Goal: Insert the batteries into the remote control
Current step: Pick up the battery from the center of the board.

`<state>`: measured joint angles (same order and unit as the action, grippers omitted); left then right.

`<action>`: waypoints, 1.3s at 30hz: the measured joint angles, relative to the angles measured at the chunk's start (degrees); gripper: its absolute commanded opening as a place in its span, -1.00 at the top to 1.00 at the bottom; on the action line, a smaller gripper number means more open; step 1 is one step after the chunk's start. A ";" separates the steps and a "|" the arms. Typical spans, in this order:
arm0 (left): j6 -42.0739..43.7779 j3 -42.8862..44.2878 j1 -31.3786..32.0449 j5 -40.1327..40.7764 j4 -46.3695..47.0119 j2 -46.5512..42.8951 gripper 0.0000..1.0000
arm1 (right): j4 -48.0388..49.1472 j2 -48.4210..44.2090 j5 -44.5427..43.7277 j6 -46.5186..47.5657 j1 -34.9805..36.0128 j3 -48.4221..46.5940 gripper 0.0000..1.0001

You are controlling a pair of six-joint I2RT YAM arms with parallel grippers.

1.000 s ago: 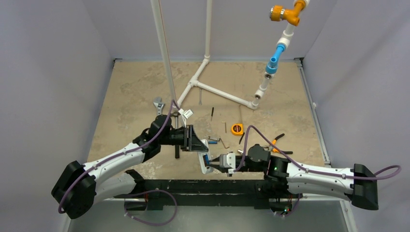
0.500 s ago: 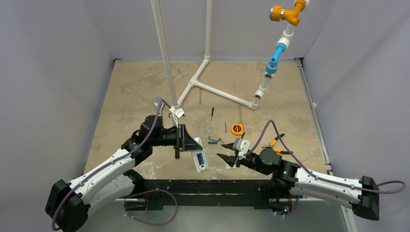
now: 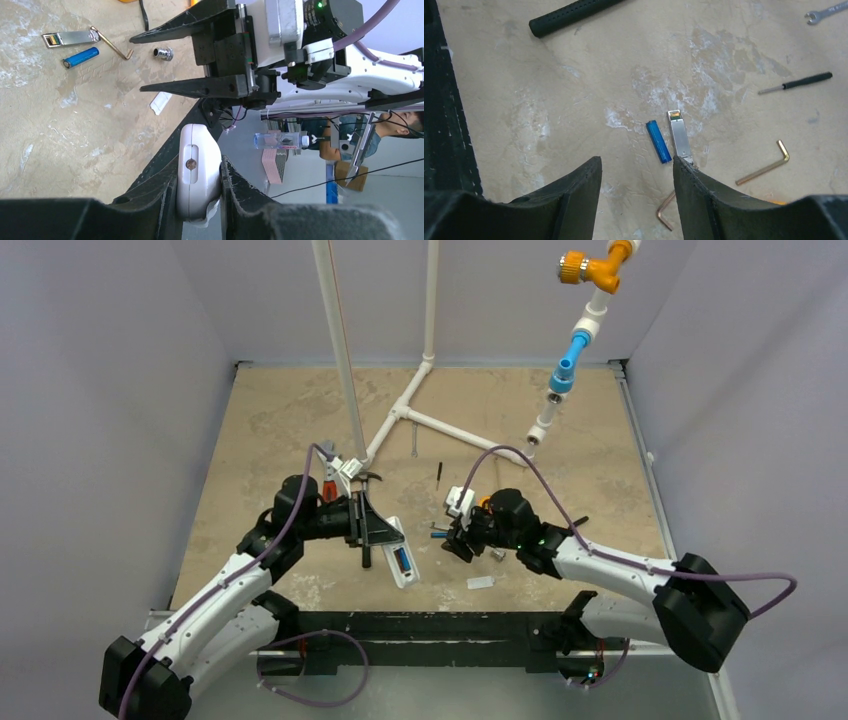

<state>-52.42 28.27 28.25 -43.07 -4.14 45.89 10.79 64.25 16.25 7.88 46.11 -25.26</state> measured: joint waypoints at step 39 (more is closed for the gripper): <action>3.63 -0.04 -0.07 -1.70 -3.80 -1.66 1.00 | -6.86 26.32 8.85 27.80 -1.55 -15.04 0.35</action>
<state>-48.80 28.23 28.18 -44.77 -7.94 44.23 3.92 90.56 25.10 35.68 44.56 -40.29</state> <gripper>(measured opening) 0.256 0.345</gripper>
